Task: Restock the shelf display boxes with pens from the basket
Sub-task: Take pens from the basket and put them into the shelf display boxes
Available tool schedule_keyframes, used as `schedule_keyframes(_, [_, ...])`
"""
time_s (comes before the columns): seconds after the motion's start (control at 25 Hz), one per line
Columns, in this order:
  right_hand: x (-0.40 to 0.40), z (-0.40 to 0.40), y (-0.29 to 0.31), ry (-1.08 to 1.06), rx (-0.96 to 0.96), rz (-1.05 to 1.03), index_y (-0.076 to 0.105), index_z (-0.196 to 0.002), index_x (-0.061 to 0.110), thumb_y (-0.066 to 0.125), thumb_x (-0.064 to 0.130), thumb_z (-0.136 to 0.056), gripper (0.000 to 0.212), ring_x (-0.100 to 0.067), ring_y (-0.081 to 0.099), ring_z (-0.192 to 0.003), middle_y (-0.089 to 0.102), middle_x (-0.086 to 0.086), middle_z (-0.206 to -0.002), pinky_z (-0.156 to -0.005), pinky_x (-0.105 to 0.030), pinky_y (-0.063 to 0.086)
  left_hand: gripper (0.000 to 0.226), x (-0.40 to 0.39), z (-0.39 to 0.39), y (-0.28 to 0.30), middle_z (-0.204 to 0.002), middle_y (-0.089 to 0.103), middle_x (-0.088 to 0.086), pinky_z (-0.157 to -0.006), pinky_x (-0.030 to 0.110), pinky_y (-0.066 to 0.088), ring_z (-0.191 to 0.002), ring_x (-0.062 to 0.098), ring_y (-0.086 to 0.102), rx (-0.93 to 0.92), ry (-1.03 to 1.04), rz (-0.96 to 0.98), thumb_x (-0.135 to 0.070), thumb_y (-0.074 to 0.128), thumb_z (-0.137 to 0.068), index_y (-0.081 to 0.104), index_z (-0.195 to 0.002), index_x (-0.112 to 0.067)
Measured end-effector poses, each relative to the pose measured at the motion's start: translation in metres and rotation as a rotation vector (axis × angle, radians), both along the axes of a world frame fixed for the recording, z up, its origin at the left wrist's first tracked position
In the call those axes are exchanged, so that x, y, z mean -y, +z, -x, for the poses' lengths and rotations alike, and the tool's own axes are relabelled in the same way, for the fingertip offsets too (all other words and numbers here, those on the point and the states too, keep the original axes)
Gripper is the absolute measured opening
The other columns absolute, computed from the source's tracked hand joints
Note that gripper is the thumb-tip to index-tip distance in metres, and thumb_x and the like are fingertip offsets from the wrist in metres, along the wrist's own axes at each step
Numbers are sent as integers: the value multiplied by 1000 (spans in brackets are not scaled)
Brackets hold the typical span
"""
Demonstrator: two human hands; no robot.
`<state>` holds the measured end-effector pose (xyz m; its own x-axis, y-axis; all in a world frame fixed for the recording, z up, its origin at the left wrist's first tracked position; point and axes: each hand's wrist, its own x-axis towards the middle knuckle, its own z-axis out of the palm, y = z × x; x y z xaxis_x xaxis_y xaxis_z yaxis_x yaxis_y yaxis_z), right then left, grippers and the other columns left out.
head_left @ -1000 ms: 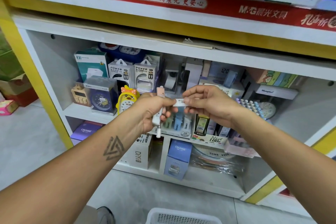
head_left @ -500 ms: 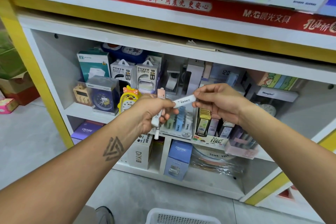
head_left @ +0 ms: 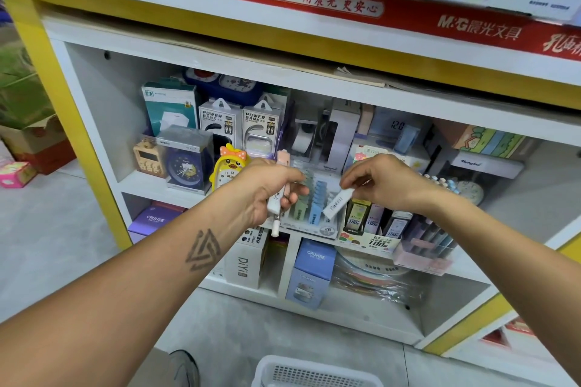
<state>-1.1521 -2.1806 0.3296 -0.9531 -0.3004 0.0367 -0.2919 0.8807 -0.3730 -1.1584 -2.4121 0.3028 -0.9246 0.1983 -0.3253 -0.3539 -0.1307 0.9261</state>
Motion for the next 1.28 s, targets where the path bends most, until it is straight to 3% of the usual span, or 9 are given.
schedule_keyframes(0.08, [2, 1, -1, 18, -28, -105, 77, -99, 21, 73, 18, -90, 10, -3, 66, -88, 72, 8, -97, -77, -15, 50, 23, 0, 0, 0, -72, 67, 21, -35, 16, 32, -37, 15, 47, 1, -14, 8, 2, 64, -88, 54, -108, 2])
schedule_keyframes(0.16, [8, 2, -4, 45, -73, -211, 75, -93, 19, 69, 26, -94, 9, -5, 64, -79, 71, 8, -86, -68, -17, 45, 15, 0, -2, 1, -63, 64, 15, -35, 16, 31, -38, 14, 46, 4, -31, 21, -1, 67, -87, 57, -98, 0])
schedule_keyframes(0.28, [20, 4, -18, 55, -104, -368, 68, -90, 12, 59, 22, -98, 15, -23, 62, -80, 64, -2, -84, -73, -30, 47, 15, 0, -4, 1, -53, 54, 6, -34, 14, 30, -38, 12, 44, 49, -70, 10, -9, 69, -88, 57, -80, -8])
schedule_keyframes(0.4, [29, 0, -30, 60, -69, -460, 66, -94, 12, 55, 18, -98, 13, -27, 61, -84, 63, -7, -93, -77, -41, 55, 19, 4, -6, 3, -53, 52, 3, -33, 14, 29, -38, 11, 44, 179, -129, -50, -16, 60, -91, 52, -74, -12])
schedule_keyframes(0.68, [33, -4, -23, 33, -84, -450, 64, -82, 13, 55, 15, -96, 17, -27, 61, -80, 64, -6, -85, -75, -39, 55, 21, 8, -6, 5, -56, 51, 4, -33, 15, 29, -40, 12, 44, 248, -142, -121, -16, 48, -94, 51, -74, -10])
schedule_keyframes(0.88, [16, 13, 4, -136, -273, -116, 75, -90, 15, 60, 13, -92, 15, -21, 67, -85, 74, -1, -89, -81, -36, 57, 17, 5, -7, 6, -56, 53, 4, -32, 16, 31, -40, 11, 47, 200, -157, -70, -9, 50, -95, 52, -79, -10])
schedule_keyframes(1.0, [13, 25, -1, -155, -370, -231, 73, -91, 17, 59, 11, -92, 15, -28, 65, -85, 73, -5, -91, -76, -37, 55, 13, 4, -8, 7, -57, 54, 6, -32, 16, 31, -41, 12, 47, 198, -139, -64, -8, 50, -96, 51, -83, -10])
schedule_keyframes(1.12, [18, 33, -24, -107, -289, -406, 71, -92, 18, 59, 14, -93, 12, -30, 62, -85, 71, -6, -94, -69, -32, 46, 9, 2, -7, 6, -58, 55, 7, -32, 16, 31, -42, 13, 47, 192, -132, -60, -8, 50, -97, 50, -88, -9])
schedule_keyframes(1.28, [23, 38, -37, -72, -292, -462, 71, -97, 20, 65, 22, -94, 8, -28, 63, -92, 72, -2, -98, -71, -32, 47, 7, 1, -8, 6, -59, 55, 7, -32, 15, 31, -42, 12, 47, 185, -147, -66, -9, 50, -98, 51, -92, -8])
